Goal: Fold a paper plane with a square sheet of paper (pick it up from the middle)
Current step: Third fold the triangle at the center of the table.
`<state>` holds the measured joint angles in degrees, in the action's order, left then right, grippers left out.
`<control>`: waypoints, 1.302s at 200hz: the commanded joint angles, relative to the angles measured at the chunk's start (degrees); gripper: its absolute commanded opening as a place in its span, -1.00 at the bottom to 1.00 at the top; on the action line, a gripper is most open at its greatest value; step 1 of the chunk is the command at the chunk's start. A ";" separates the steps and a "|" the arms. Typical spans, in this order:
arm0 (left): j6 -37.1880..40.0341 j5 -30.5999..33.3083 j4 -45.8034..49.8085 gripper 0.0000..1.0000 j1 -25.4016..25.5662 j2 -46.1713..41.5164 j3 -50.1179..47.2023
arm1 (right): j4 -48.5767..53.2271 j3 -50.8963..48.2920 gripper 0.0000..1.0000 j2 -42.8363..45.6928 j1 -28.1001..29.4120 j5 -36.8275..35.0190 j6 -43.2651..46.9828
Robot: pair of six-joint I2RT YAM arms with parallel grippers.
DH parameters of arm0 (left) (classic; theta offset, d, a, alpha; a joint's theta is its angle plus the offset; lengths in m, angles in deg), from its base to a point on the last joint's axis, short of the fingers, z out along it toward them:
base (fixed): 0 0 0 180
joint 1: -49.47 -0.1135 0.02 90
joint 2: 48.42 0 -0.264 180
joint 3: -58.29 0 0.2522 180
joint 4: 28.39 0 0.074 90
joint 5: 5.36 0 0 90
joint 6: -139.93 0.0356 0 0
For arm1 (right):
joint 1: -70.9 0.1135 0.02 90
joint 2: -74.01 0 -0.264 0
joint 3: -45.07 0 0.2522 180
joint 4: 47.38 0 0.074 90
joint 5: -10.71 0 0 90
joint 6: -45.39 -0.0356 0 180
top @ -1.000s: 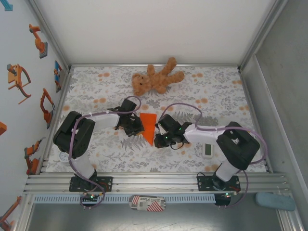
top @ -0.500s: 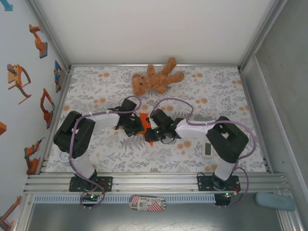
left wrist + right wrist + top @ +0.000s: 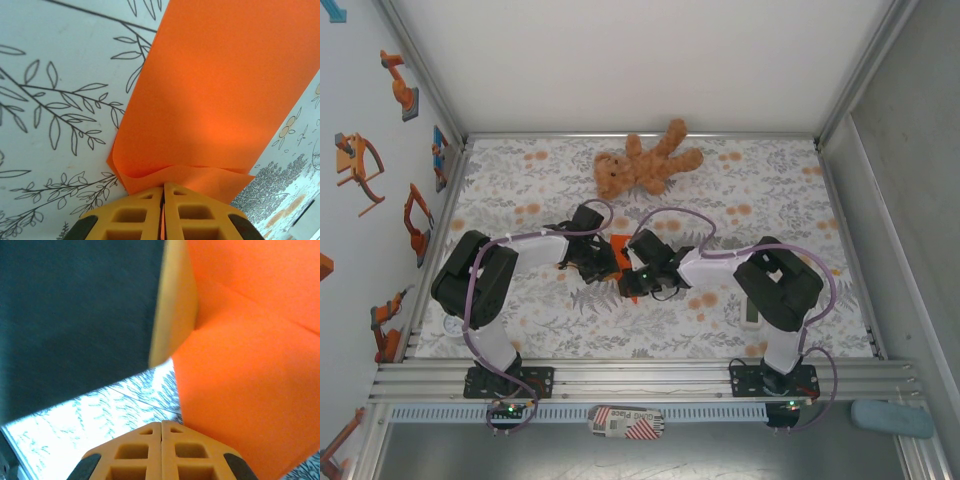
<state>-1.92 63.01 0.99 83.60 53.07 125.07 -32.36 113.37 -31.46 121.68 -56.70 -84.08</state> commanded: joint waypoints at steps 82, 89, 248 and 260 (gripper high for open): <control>1.41 5.44 3.89 -0.80 0.34 5.46 -2.13 | -5.54 -14.75 -1.00 5.95 0.24 2.19 -1.32; 1.41 5.39 3.83 -0.80 0.41 5.39 -2.13 | -6.16 -16.04 -1.00 7.15 0.26 2.41 -1.47; 1.78 3.31 3.68 -0.80 0.79 3.57 0.27 | -1.35 -1.38 -1.00 4.44 0.23 -4.52 -2.68; 2.20 3.35 4.34 -0.79 0.85 3.59 0.93 | -1.52 -1.53 -1.00 3.39 0.27 -4.77 -3.05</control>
<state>-1.49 62.97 2.17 83.60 53.27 125.96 -35.33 110.49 -26.35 121.64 -59.45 -86.66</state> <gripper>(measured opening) 0.103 0.049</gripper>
